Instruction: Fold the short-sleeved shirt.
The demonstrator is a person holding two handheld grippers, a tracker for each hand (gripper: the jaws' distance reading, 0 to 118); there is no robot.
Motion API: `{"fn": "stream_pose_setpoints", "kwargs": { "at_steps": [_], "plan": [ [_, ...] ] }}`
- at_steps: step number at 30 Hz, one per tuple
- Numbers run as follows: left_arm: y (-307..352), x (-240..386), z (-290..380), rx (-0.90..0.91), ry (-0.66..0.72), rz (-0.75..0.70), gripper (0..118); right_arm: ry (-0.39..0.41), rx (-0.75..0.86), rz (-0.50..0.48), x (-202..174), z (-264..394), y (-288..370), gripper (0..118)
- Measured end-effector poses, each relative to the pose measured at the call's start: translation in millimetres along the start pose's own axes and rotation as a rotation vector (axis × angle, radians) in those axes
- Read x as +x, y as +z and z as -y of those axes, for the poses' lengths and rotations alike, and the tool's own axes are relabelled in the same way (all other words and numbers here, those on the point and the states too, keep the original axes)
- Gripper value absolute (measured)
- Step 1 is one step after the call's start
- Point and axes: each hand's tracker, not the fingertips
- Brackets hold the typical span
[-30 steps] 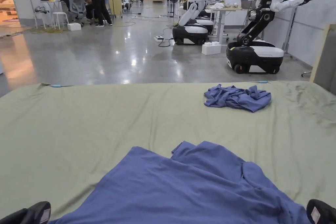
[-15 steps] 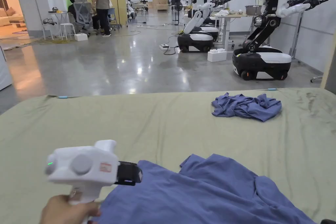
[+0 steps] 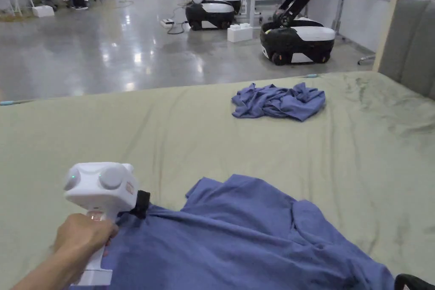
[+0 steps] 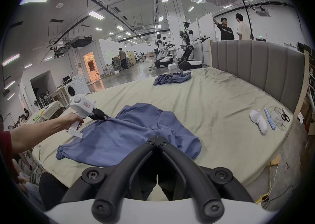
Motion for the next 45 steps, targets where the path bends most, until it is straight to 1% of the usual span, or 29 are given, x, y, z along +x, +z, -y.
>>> {"fn": "stream_pose_setpoints", "kwargs": {
  "at_steps": [2,8,10,11,12,13,14,15,16,18,19,20,21,22,23,24,25,26,27,29,30,31,32,35,36,38,40,44,45],
  "plan": [
    [25,-6,8,0.112,0.06,0.039,1,0.005,-0.003,0.017,5,-2,0,2],
    [107,11,53,0.199,-0.144,0.029,1,-0.026,-0.039,0.016,30,-17,-23,2],
    [137,12,66,0.26,-0.151,0.028,1,0.01,-0.099,0.016,34,-27,-58,2],
    [147,11,73,0.264,-0.133,0.042,1,0.027,-0.125,0.035,36,-31,-77,9],
    [159,8,81,0.283,-0.107,0.071,1,0.048,-0.142,0.071,43,-31,-99,33],
    [171,4,82,0.294,-0.089,0.088,1,0.049,-0.199,0.096,46,-34,-124,68],
    [180,4,89,0.293,-0.09,0.087,1,0.041,-0.241,0.104,49,-33,-145,92],
    [189,3,97,0.298,-0.088,0.09,1,0.017,-0.266,0.084,50,-33,-160,90],
    [195,4,104,0.303,-0.09,0.092,1,-0.009,-0.348,0.061,53,-31,-175,90],
    [207,1,109,0.307,-0.092,0.096,1,-0.038,-0.366,-0.04,45,-28,-184,90],
    [211,-1,113,0.314,-0.074,0.101,1,-0.036,-0.385,-0.085,40,-26,-187,90],
    [212,-2,116,0.313,-0.066,0.108,1,-0.014,-0.411,-0.089,36,-23,-191,89],
    [214,-3,114,0.314,-0.063,0.109,1,0.013,-0.451,-0.083,32,-19,-197,82],
    [214,-3,117,0.317,-0.059,0.099,1,0.04,-0.518,-0.04,32,-14,-207,51],
    [214,-4,118,0.318,-0.056,0.093,1,0.015,-0.54,0.002,36,-9,-213,4],
    [215,-7,120,0.316,-0.042,0.106,1,-0.041,-0.519,0.009,45,-2,-215,4],
    [215,-10,120,0.311,-0.004,0.151,1,-0.152,-0.48,-0.013,54,-2,-208,4],
    [217,-10,123,0.318,0.004,0.145,1,-0.173,-0.477,-0.068,56,-3,-204,4],
    [219,-9,124,0.323,-0.006,0.135,1,-0.132,-0.458,-0.069,54,-6,-198,4],
    [229,-8,122,0.349,-0.039,0.134,1,0.026,-0.357,-0.033,41,-23,-175,4],
    [237,-7,119,0.37,-0.06,0.109,1,0.071,-0.307,-0.05,36,-36,-163,4],
    [248,-6,116,0.393,-0.066,0.108,1,0.073,-0.268,-0.081,34,-52,-152,4],
    [258,-7,112,0.408,-0.058,0.117,1,0.069,-0.241,-0.104,15,-70,-137,4],
    [296,-9,98,0.477,-0.038,0.109,1,0.042,-0.166,-0.145,2,-115,-113,4],
    [311,-9,95,0.515,-0.045,0.092,1,0.047,-0.131,-0.161,-16,-132,-102,4],
    [342,-12,88,0.569,-0.059,0.071,1,0.096,-0.079,-0.164,-30,-156,-85,4],
    [368,-18,80,0.599,-0.043,0.059,1,0.117,-0.012,-0.147,-50,-180,-72,4],
    [405,-32,62,0.666,-0.028,0.008,1,0.104,0.022,-0.166,-72,-223,-63,4],
    [411,-36,56,0.687,-0.023,-0.002,1,0.114,0.041,-0.15,-78,-233,-61,4]
  ]
}}
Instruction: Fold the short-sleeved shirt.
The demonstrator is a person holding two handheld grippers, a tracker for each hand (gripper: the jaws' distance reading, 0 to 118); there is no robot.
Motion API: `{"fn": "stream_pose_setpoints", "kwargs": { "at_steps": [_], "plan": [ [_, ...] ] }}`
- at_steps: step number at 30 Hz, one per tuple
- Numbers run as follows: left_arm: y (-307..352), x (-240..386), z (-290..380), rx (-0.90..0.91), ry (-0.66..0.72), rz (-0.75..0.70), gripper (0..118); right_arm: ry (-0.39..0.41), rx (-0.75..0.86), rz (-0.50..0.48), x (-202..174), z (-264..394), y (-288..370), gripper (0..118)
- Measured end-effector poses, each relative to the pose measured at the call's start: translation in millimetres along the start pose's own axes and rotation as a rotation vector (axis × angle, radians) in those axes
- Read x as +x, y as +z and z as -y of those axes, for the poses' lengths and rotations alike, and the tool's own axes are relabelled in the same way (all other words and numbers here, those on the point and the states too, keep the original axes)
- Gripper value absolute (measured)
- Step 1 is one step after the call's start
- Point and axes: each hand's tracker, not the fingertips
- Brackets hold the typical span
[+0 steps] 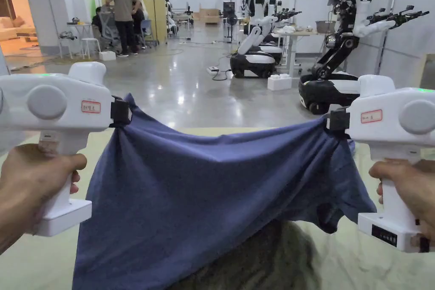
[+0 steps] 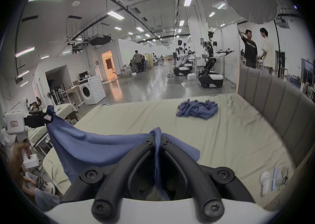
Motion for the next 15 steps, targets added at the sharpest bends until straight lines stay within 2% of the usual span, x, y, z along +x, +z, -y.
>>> {"fn": "stream_pose_setpoints", "kwargs": {
  "at_steps": [1,2,7,12,15],
  "plan": [
    [1,-4,-9,0.007,0.002,-0.008,1,0.054,0.034,0.04,-5,-11,0,4],
    [1,-8,-18,0.017,0.011,-0.026,1,0.059,0.045,0.043,-9,-21,0,4],
    [-12,-27,-54,0.03,0.07,-0.042,1,0.048,0.064,0.056,-25,-70,-12,4],
    [-33,-24,-79,0.035,0.015,-0.079,1,0.079,0.09,0.103,-30,-111,-34,4],
    [-49,-27,-103,0.036,0.034,-0.082,1,0.061,0.088,0.115,-31,-132,-50,4]
  ]
}}
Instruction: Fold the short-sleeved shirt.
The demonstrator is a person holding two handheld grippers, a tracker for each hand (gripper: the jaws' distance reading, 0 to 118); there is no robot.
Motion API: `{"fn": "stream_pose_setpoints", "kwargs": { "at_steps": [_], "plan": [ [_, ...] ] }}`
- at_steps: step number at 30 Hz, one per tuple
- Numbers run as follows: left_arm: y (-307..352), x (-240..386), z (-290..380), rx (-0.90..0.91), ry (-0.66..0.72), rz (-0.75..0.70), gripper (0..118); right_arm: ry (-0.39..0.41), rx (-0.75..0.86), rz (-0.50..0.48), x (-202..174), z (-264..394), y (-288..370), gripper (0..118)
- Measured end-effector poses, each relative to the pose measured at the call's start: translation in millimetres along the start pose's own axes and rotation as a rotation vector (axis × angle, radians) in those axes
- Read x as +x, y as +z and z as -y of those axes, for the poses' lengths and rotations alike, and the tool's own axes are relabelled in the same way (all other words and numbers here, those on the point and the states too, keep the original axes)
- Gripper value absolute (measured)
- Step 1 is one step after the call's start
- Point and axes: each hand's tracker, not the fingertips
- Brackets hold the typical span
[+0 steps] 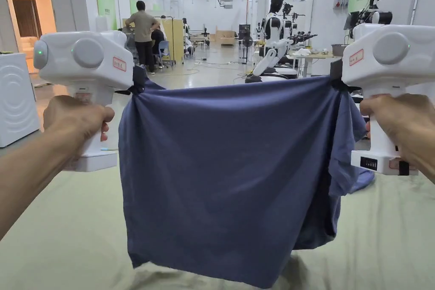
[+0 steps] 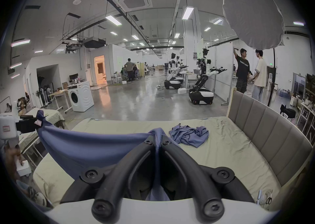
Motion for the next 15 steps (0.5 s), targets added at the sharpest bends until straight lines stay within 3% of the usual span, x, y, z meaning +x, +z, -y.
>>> {"fn": "stream_pose_setpoints", "kwargs": {
  "at_steps": [3,15],
  "plan": [
    [-15,-3,-19,0.022,0.052,0.005,1,-0.011,0.011,0.026,0,-17,-16,4],
    [-88,-6,-75,0.061,0.036,-0.017,1,0.033,0.05,0.083,-8,-71,-96,4]
  ]
}}
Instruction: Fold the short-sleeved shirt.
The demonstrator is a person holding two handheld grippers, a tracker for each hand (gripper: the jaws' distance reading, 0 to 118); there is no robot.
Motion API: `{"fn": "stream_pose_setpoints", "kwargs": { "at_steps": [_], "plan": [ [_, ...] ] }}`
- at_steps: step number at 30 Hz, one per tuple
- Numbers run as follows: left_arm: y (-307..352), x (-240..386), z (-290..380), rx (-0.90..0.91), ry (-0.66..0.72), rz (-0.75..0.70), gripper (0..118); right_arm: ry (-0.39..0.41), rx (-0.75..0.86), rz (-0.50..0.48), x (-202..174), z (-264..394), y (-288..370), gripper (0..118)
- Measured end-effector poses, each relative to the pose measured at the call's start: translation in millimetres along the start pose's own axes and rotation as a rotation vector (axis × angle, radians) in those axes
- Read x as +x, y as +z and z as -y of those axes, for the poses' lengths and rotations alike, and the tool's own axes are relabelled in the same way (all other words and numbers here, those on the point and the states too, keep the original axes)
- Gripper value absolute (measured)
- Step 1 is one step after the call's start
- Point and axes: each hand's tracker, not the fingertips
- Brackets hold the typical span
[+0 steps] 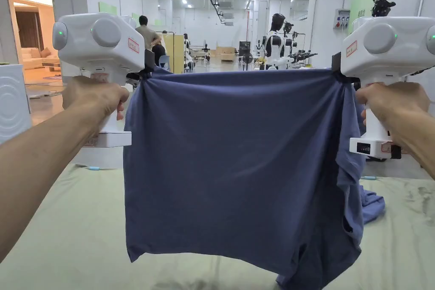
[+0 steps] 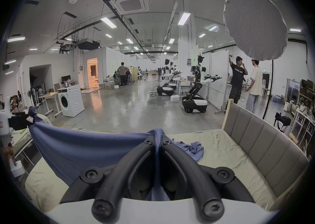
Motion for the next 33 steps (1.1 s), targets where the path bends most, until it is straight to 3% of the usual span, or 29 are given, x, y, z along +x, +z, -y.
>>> {"fn": "stream_pose_setpoints", "kwargs": {
  "at_steps": [10,14,17,21,25,28,33],
  "plan": [
    [-53,-1,-3,-0.008,-0.024,0.003,1,0.021,0.021,0.022,-1,-2,-46,4],
    [-63,-8,27,-0.023,-0.017,0.008,1,0.026,-0.004,0.004,2,23,-52,4],
    [-61,-16,65,-0.069,0.014,0.039,1,0.073,-0.025,-0.005,-1,59,-43,4],
    [-32,-30,138,-0.127,-0.019,0.038,1,0.085,-0.062,-0.094,-3,121,-7,4],
    [25,-45,219,-0.2,-0.028,0.079,1,0.258,-0.103,-0.116,-15,188,48,4],
    [77,-53,273,-0.247,-0.024,0.135,1,0.216,-0.131,-0.219,-13,234,98,4],
    [164,-61,350,-0.276,0.006,0.089,1,0.377,-0.207,-0.316,-26,320,171,4]
  ]
}}
